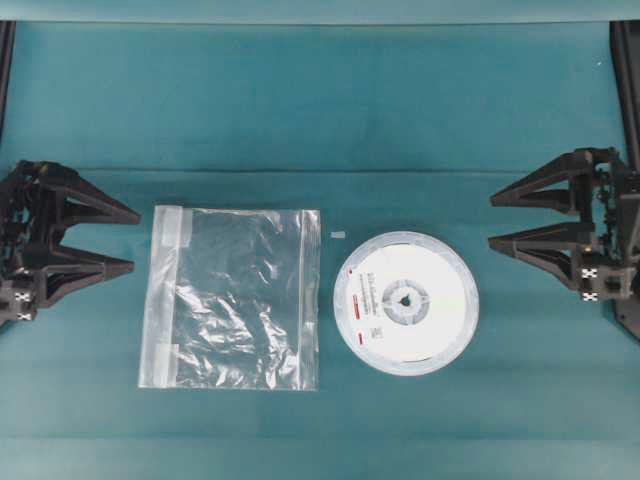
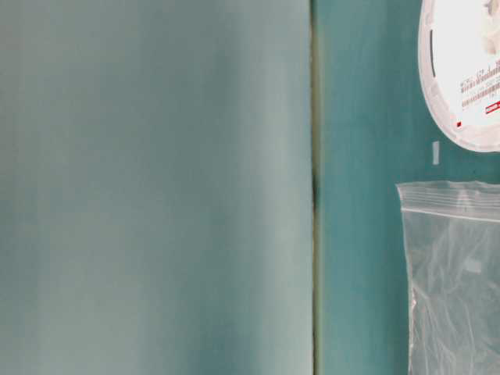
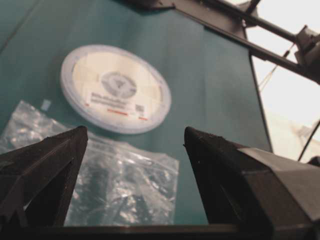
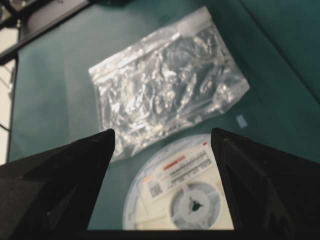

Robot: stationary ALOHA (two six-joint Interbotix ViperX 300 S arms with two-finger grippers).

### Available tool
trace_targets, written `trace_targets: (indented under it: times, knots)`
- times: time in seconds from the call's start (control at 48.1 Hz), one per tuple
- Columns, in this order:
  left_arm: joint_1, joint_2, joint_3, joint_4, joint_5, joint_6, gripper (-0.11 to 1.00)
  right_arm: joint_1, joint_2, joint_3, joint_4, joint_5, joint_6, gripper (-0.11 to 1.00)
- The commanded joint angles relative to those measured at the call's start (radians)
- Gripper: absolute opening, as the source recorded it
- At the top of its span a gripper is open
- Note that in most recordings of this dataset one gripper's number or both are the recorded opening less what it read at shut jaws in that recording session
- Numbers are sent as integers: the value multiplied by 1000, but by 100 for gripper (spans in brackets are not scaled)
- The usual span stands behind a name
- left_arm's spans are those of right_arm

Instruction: Take out the reel from the clear zip bag.

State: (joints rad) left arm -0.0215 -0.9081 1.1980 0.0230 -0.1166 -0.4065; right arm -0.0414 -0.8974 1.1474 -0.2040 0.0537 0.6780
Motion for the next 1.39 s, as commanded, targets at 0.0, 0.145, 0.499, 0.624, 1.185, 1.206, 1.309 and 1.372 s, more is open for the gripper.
trace_targets:
  times: [0.0, 0.145, 0.499, 0.624, 1.185, 1.206, 1.309, 1.372]
  knots:
    - [-3, -3, -25, 5, -9, 31, 83, 2, -20, -15, -34, -2, -29, 93]
    - [-5, -17, -26, 5, -11, 117, 82, 8, -71, -18, -71, 0, -97, 93]
    - [-9, -67, -38, 5, -8, 255, 82, 9, -135, -29, -71, 35, -150, 93]
    - [-9, -66, -38, 5, -6, 249, 82, 8, -146, -29, -71, 41, -152, 93]
    - [-11, -72, -40, 5, -11, 247, 82, 8, -147, -26, -71, 41, -150, 93]
    - [-11, -72, -40, 5, -9, 247, 82, 9, -147, -26, -71, 41, -150, 93]
    - [-9, -72, -40, 5, -9, 247, 82, 9, -147, -26, -69, 41, -152, 93]
    - [-11, -72, -40, 5, -11, 247, 82, 9, -147, -25, -71, 41, -150, 93]
